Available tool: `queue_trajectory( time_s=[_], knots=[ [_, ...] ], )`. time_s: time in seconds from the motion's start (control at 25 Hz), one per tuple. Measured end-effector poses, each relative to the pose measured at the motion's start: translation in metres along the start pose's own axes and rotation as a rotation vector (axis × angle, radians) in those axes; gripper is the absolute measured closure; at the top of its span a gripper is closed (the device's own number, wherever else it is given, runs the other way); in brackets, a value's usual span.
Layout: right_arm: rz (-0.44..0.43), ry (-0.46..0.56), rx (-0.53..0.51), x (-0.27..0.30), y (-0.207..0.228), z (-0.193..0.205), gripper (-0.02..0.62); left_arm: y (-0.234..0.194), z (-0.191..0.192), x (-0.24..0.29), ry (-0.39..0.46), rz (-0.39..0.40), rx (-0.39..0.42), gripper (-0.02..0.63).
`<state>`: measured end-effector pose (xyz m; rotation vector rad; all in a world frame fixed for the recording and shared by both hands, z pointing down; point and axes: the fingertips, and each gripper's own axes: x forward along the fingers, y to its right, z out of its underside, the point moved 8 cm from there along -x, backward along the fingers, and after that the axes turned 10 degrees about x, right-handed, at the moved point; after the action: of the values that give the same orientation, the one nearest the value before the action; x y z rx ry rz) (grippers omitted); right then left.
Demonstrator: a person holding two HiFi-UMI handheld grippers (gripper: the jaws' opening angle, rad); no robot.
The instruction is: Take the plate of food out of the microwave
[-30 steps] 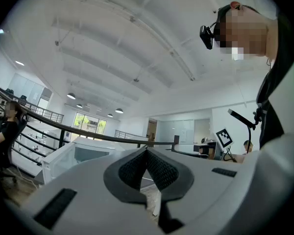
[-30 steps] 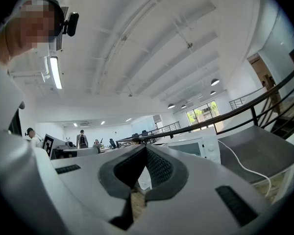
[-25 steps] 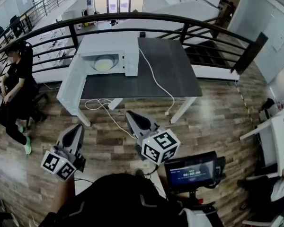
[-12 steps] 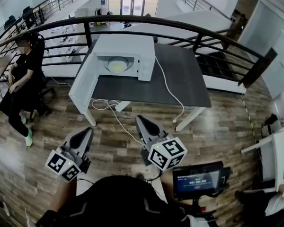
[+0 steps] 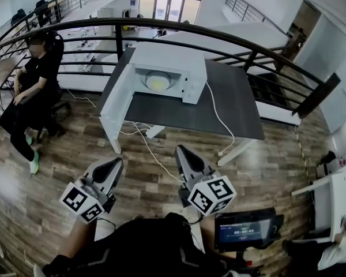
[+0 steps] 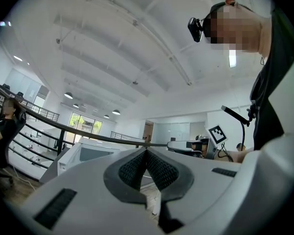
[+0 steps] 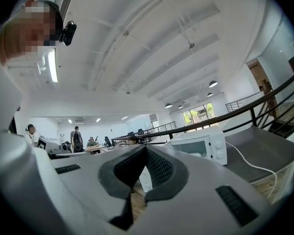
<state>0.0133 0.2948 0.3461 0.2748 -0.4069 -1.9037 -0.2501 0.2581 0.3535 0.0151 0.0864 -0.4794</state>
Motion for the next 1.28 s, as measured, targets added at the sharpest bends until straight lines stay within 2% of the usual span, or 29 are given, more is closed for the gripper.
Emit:
queue_trajectory(
  time_s=[0.2, 0.44, 0.68, 0.88, 1.04, 1.16, 1.28],
  knots=[
    [0.027, -0.031, 0.023, 0.011, -0.009, 0.019, 0.594, -0.017, 0.01, -0.009, -0.003, 0.015, -0.018, 0.603],
    [0.007, -0.024, 0.017, 0.034, 0.0, 0.016, 0.594, -0.033, 0.008, 0.003, 0.008, 0.007, -0.01, 0.604],
    [-0.025, -0.017, 0.053, 0.085, 0.067, -0.006, 0.594, -0.068, 0.011, 0.074, 0.004, -0.038, 0.006, 0.603],
    [-0.05, 0.022, 0.058, 0.102, 0.079, -0.023, 0.594, -0.076, 0.004, 0.092, 0.007, -0.04, 0.027, 0.603],
    [-0.056, 0.006, 0.069, 0.131, 0.136, -0.05, 0.594, -0.096, 0.006, 0.152, -0.003, -0.069, 0.018, 0.603],
    [-0.069, 0.005, 0.074, 0.152, 0.171, -0.07, 0.594, -0.107, 0.001, 0.192, 0.014, -0.056, 0.014, 0.603],
    [-0.089, -0.001, 0.052, 0.171, 0.198, -0.08, 0.594, -0.118, 0.007, 0.22, -0.023, -0.074, 0.024, 0.604]
  ],
)
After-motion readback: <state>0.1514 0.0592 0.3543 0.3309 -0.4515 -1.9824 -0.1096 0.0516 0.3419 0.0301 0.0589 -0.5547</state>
